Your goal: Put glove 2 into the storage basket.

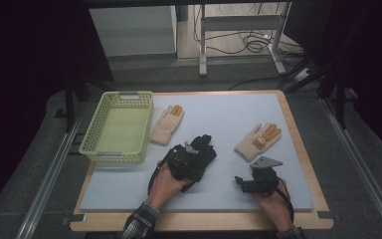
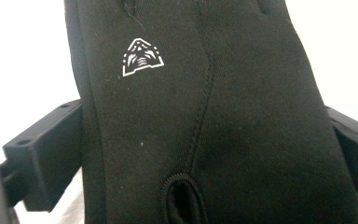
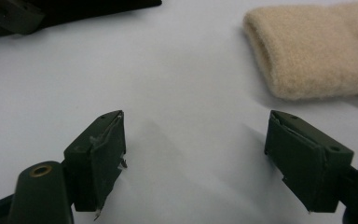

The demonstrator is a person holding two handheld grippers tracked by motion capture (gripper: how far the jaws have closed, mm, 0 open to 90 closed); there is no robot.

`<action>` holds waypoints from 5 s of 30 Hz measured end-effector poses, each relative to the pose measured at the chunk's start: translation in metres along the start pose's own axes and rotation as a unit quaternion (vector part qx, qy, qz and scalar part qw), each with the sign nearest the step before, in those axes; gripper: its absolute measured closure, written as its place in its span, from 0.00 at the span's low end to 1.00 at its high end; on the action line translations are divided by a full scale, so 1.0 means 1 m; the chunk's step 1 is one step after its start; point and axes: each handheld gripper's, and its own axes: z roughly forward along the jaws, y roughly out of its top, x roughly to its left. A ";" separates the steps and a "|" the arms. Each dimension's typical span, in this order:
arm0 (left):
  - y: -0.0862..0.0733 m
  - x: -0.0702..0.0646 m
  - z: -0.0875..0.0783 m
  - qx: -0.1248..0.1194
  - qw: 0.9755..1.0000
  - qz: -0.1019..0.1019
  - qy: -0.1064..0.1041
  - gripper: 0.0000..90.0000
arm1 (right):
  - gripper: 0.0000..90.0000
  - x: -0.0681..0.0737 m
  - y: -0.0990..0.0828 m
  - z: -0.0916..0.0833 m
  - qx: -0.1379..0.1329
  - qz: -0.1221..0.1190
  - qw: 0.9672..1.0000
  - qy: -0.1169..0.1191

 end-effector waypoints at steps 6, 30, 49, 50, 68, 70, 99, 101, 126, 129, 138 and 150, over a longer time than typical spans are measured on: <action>0.002 -0.002 -0.008 -0.003 1.000 0.010 0.011 0.43 | 0.22 0.000 0.000 0.000 0.000 0.000 1.000 0.000; 0.026 0.028 -0.061 -0.028 1.000 -0.008 0.003 0.73 | 0.22 0.000 0.000 0.000 0.000 -0.001 1.000 0.000; 0.052 0.085 -0.115 -0.042 0.996 -0.042 0.067 0.73 | 0.22 0.000 0.000 0.000 -0.002 -0.002 1.000 0.001; 0.052 0.089 -0.116 -0.040 0.996 -0.044 0.072 0.73 | 0.22 0.000 0.000 0.000 -0.002 -0.002 1.000 0.001; 0.011 0.175 -0.151 -0.039 0.982 -0.114 0.145 0.72 | 0.22 0.000 0.000 0.000 -0.002 -0.002 1.000 0.001; 0.004 0.185 -0.152 -0.037 0.980 -0.127 0.150 0.72 | 0.22 0.000 0.000 0.000 -0.002 -0.003 1.000 0.001; -0.026 0.274 -0.093 0.116 0.952 -0.217 0.182 0.68 | 0.22 0.000 0.000 0.000 -0.003 -0.002 1.000 0.002; -0.026 0.277 -0.087 0.131 0.949 -0.215 0.189 0.67 | 0.22 0.000 0.000 0.000 -0.003 -0.002 1.000 0.002; -0.044 0.273 -0.123 0.053 0.964 -0.224 0.136 0.07 | 0.21 0.000 0.000 0.000 -0.002 -0.002 1.000 0.003; -0.046 0.266 -0.128 0.035 0.968 -0.213 0.126 0.05 | 0.21 0.000 0.000 0.000 -0.002 -0.002 1.000 0.003; -0.044 0.236 -0.147 -0.015 0.980 -0.165 0.108 0.03 | 0.21 0.000 0.000 0.000 -0.002 -0.003 1.000 0.003; -0.046 0.167 -0.165 -0.081 0.990 -0.077 0.083 0.01 | 0.21 0.000 0.000 0.000 -0.001 -0.003 1.000 0.003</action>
